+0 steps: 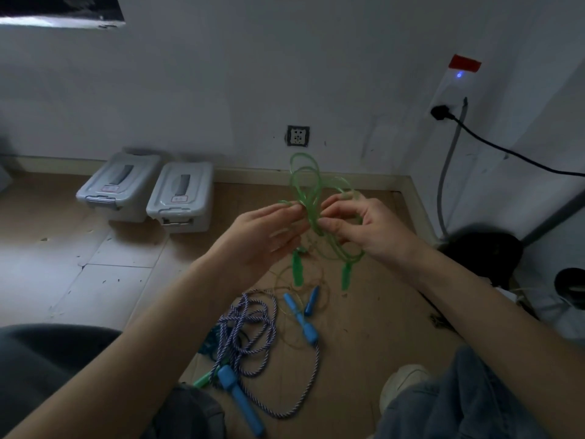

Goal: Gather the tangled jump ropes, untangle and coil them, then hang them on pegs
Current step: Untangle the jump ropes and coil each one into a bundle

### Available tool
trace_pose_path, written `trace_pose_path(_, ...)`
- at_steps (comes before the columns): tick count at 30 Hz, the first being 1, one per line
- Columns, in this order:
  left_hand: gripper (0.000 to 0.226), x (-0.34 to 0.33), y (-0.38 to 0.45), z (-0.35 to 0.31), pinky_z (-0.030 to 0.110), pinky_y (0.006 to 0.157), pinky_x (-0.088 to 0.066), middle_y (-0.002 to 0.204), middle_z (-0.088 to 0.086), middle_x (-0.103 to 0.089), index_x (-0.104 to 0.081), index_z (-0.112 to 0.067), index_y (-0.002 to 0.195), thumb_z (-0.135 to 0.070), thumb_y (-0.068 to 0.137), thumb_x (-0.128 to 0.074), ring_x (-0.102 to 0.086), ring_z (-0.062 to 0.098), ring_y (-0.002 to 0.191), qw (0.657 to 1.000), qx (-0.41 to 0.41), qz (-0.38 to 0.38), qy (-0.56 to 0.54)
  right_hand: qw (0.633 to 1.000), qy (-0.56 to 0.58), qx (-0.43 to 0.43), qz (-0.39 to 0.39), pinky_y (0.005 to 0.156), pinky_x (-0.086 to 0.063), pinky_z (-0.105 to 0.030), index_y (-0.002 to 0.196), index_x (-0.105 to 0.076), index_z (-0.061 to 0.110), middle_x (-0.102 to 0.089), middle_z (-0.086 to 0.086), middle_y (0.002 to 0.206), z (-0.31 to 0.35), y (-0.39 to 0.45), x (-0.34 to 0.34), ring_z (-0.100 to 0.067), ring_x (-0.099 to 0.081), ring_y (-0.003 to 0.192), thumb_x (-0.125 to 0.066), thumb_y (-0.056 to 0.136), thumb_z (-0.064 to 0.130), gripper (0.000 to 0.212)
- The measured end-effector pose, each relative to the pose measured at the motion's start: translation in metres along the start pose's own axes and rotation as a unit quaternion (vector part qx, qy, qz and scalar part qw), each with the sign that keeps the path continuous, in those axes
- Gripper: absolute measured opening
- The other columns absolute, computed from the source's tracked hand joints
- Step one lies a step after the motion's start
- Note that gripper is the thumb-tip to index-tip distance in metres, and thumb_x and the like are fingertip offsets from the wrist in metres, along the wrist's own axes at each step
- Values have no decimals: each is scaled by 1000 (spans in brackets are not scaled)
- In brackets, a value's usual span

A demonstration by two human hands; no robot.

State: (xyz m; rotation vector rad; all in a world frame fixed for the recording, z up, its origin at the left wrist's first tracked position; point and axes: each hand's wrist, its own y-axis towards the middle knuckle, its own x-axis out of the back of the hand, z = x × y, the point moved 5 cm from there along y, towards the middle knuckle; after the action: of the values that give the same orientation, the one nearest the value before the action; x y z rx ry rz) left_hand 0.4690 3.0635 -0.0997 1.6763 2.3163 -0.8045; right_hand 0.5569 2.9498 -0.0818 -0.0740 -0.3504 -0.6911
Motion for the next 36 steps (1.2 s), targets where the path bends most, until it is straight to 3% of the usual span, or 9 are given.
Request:
trace_pose_path(5, 38, 24, 11, -5, 32, 87, -48, 126, 16, -52, -44, -6, 130, -3, 92, -42, -58, 26, 100, 989, -4, -71, -128, 994, -32, -40, 99, 94, -43, -23, 77, -68, 23, -49, 8, 109, -4, -6, -10, -8, -48, 109, -65, 75, 32, 10)
trace_pose_path(11, 28, 59, 12, -31, 36, 75, -57, 120, 15, -49, -46, -8, 119, -2, 91, -44, -65, 30, 95, 970, -98, -96, -200, 978, -141, -82, 131, 88, -39, -24, 71, -65, 37, -47, 9, 111, -18, -8, 6, -6, -47, 107, -65, 82, 35, 10)
trace_pose_path(15, 17, 67, 12, -42, 35, 74, -57, 101, 8, -58, -56, -10, 100, -9, 83, -54, -66, 24, 92, 961, -119, -95, -231, 905, -329, -105, 248, 84, -42, -25, 75, -62, 35, -46, 9, 115, -37, -14, -8, -8, -49, 104, -66, 82, 39, 9)
trace_pose_path(20, 5, 42, 10, -35, 35, 71, -57, 99, 7, -70, -51, -12, 83, -16, 87, -52, -67, 25, 98, 991, -109, -19, -81, 938, -321, -80, 104, 108, -29, -40, 79, -60, 37, -45, 0, 135, -19, -7, 2, -18, -38, 128, -68, 79, 37, 9)
trace_pose_path(24, 14, 19, 8, -26, 33, 77, -56, 104, 15, -69, -45, -10, 80, -9, 93, -42, -66, 29, 98, 994, -106, 16, 31, 959, -241, 59, -138, 82, -47, -20, 77, -65, 16, -65, -1, 95, 11, 0, 17, -15, -61, 91, -66, 82, 32, 17)
trace_pose_path(26, 13, 11, 4, -21, 36, 82, -55, 100, 17, -69, -44, -11, 80, -9, 93, -41, -66, 30, 96, 991, -98, 48, 73, 983, -165, 37, -75, 72, -45, -7, 91, -62, 18, -63, 4, 93, 12, 0, 6, -6, -60, 86, -63, 78, 44, 29)
trace_pose_path(30, 12, -4, -4, -14, 30, 73, -56, 87, 17, -70, -45, -9, 83, -12, 94, -41, -68, 28, 90, 983, -56, 107, 139, 989, -122, -26, 76, 91, -41, -22, 97, -64, 29, -57, 7, 114, -1, -3, -14, -6, -53, 108, -55, 69, 57, 40)
trace_pose_path(33, 19, -5, -8, -14, 29, 67, -58, 83, 15, -71, -49, -7, 83, -16, 96, -38, -70, 27, 81, 966, -45, 96, 237, 982, -191, 8, 14, 92, -44, -24, 91, -73, 18, -63, 3, 111, -1, 1, -8, -8, -56, 103, -66, 81, 34, 20)
trace_pose_path(36, 24, 12, -8, -23, 32, 65, -59, 80, 11, -73, -53, -7, 86, -24, 96, -39, -70, 26, 67, 935, -72, 12, 348, 965, -253, 31, -56, 75, -39, -3, 86, -75, 14, -66, 3, 99, 0, 3, 6, -7, -57, 89, -66, 84, 22, 12)
